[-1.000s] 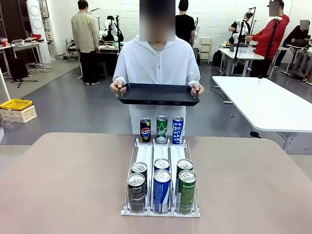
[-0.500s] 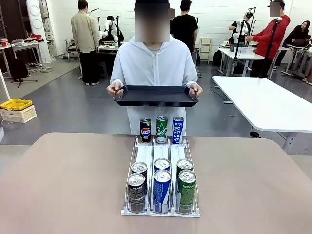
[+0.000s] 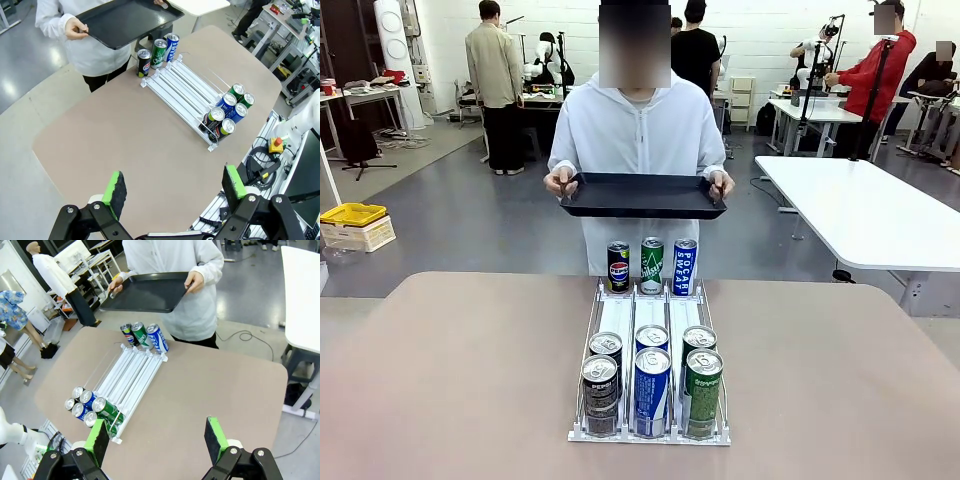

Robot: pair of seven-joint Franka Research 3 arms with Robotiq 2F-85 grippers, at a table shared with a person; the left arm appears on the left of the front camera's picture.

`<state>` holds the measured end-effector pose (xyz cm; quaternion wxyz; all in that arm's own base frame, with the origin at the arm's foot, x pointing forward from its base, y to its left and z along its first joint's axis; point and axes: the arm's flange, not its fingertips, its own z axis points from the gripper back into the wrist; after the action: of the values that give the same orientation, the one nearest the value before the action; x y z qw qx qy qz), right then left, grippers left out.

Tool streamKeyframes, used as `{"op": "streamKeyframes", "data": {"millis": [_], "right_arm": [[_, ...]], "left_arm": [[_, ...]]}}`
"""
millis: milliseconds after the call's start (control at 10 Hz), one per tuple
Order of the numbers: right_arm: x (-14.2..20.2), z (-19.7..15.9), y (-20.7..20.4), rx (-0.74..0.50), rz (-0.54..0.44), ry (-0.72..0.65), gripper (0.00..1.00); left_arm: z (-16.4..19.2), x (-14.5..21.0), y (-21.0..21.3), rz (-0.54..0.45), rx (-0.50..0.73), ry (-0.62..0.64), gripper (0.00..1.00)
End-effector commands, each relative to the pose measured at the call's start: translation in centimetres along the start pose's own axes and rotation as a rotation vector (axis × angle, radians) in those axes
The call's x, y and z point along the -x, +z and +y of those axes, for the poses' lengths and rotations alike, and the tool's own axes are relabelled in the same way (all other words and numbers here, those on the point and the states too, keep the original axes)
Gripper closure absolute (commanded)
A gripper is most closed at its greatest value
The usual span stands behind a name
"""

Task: Retrieve and hand over the desired beverage to the person.
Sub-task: Pick up a can of the same type that the person held from the Automatic Can Dispenser.

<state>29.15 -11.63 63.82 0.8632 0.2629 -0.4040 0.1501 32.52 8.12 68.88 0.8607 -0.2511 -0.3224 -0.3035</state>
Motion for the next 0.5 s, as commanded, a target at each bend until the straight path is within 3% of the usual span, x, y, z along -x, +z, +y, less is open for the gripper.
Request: {"op": "streamKeyframes", "data": {"millis": [0,400], "right_arm": [[-0.11,0.11,-0.11,-0.02,-0.005,-0.001,0.0],[-0.11,0.11,-0.11,-0.02,-0.005,-0.001,0.0]], "left_arm": [[0.13,-0.03,0.17,-0.001,0.002,-0.014,0.0],[0.13,-0.03,0.17,-0.001,0.002,-0.014,0.0]]}}
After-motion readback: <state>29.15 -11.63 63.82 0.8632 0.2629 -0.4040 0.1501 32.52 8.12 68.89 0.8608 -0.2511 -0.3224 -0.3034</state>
